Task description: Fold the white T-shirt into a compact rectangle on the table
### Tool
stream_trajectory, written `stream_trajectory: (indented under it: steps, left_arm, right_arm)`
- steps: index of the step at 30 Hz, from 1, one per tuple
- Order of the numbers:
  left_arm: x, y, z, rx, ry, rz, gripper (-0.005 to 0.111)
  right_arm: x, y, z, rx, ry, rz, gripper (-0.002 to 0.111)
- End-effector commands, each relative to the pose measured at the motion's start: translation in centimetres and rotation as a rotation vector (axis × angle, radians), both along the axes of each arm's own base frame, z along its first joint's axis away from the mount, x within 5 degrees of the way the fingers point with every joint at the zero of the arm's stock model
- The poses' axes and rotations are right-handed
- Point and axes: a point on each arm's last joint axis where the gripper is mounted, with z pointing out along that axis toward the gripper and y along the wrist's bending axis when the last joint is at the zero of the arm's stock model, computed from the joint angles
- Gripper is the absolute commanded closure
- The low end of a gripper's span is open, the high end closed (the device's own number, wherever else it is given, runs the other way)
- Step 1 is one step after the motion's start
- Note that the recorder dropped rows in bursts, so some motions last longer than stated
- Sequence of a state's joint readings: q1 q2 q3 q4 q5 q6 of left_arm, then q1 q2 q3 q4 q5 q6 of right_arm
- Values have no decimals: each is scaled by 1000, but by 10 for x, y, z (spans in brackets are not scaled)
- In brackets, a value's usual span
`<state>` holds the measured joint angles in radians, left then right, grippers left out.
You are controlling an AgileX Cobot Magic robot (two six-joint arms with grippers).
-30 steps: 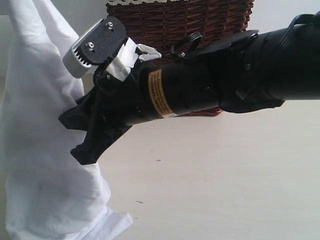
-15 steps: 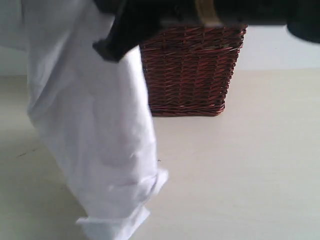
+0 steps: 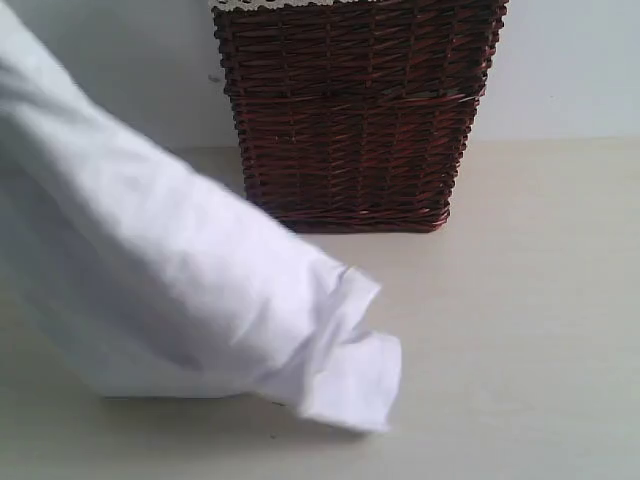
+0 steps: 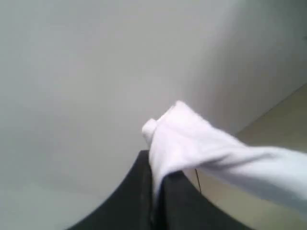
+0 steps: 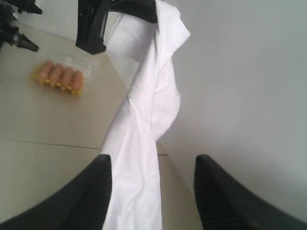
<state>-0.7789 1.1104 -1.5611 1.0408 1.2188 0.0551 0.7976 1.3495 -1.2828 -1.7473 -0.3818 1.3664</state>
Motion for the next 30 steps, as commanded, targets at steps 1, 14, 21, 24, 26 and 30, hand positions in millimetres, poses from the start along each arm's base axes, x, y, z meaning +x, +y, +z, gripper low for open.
stream_trajectory:
  steps: [1, 14, 21, 24, 26, 30]
  left_arm:
    - [-1, 3, 2, -32, -24, 26, 107]
    - [-3, -10, -11, -90, 123, -107, 107]
    - [-3, -10, -11, -85, 123, -108, 107]
    - [-3, -11, -12, -88, 126, -111, 107]
    - [-3, -11, -12, -95, 133, -117, 107]
    - [-3, -12, -13, -98, 136, -120, 107]
  right_arm:
    - [-8, 2, -14, 51, 277, 70, 54]
    - [14, 34, -170, -318, 548, 130, 54]
    - [40, 47, -264, -498, 685, -2, 54]
    - [37, 51, -281, -530, 731, 19, 54]
    - [30, 57, -285, -553, 717, 38, 54]
    - [26, 65, -291, -568, 696, -69, 54]
